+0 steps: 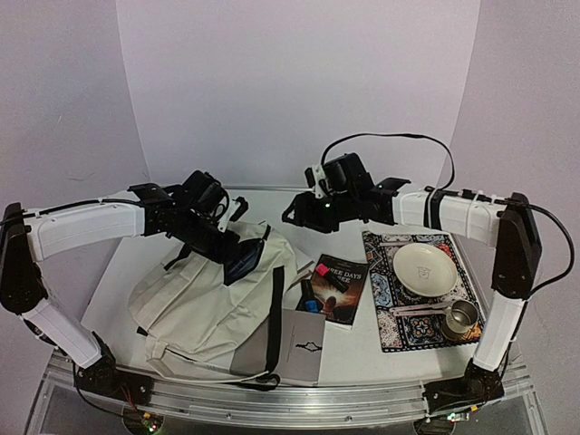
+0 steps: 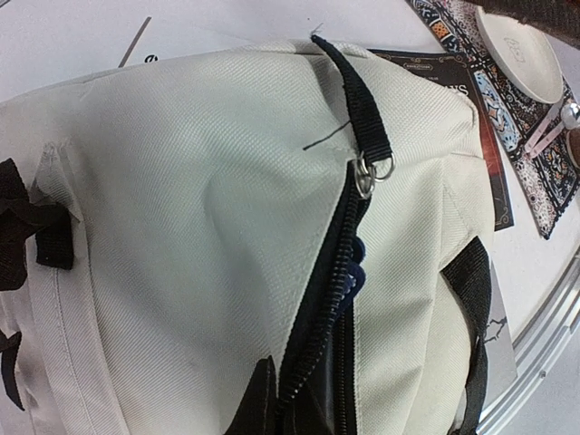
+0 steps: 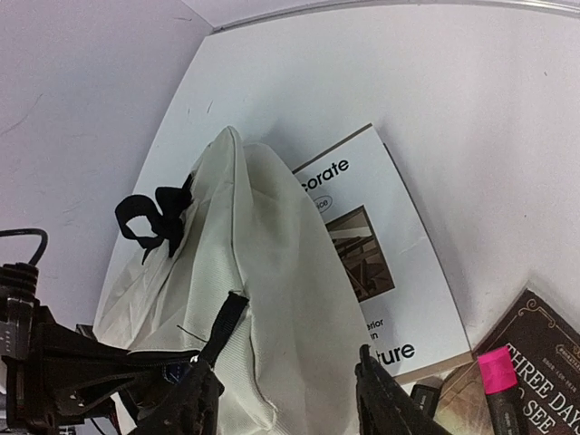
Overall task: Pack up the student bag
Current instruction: Hold the student bag with the book, then grab the pocket on the back of the student bag.
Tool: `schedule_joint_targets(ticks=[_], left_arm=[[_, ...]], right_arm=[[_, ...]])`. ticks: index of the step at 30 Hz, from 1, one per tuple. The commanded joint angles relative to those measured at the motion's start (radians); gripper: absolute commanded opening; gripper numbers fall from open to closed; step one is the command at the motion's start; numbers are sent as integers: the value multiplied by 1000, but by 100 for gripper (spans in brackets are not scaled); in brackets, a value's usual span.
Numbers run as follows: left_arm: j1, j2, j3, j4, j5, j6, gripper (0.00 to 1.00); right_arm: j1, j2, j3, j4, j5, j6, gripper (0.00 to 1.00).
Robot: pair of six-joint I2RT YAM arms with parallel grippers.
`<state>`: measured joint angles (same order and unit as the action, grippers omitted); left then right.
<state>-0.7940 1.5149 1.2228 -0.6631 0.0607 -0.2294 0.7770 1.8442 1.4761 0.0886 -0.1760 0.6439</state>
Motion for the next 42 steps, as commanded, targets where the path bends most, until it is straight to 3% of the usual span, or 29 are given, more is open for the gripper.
schedule_joint_targets(ticks=[1,7,14,17,20,22,25,29,34,42], left_arm=[[-12,-56,4,108,64,28,0],[-11,-60,-9,131,66,26,0],[-11,-63,-35,172,62,12,0],[-11,-54,-41,187,53,11,0],[-12,-47,-39,190,47,10,0],[-11,-44,-35,191,44,12,7],[-11,-54,-19,189,39,14,30],[-12,-78,20,189,33,-2,46],[-7,-59,90,183,-3,-79,54],[28,82,192,171,80,-179,49]], right_arm=[[3,57,15,6,-82,21,56],[-7,110,10,43,-132,59,57],[-7,144,2,157,-278,123,44],[-7,142,-8,199,-323,149,33],[-7,130,-10,206,-334,152,12],[-7,117,-13,206,-331,148,0],[-7,87,-15,206,-328,140,0],[-6,54,-15,204,-312,127,0],[-5,35,-18,204,-300,115,0],[2,26,-23,203,-290,103,0]])
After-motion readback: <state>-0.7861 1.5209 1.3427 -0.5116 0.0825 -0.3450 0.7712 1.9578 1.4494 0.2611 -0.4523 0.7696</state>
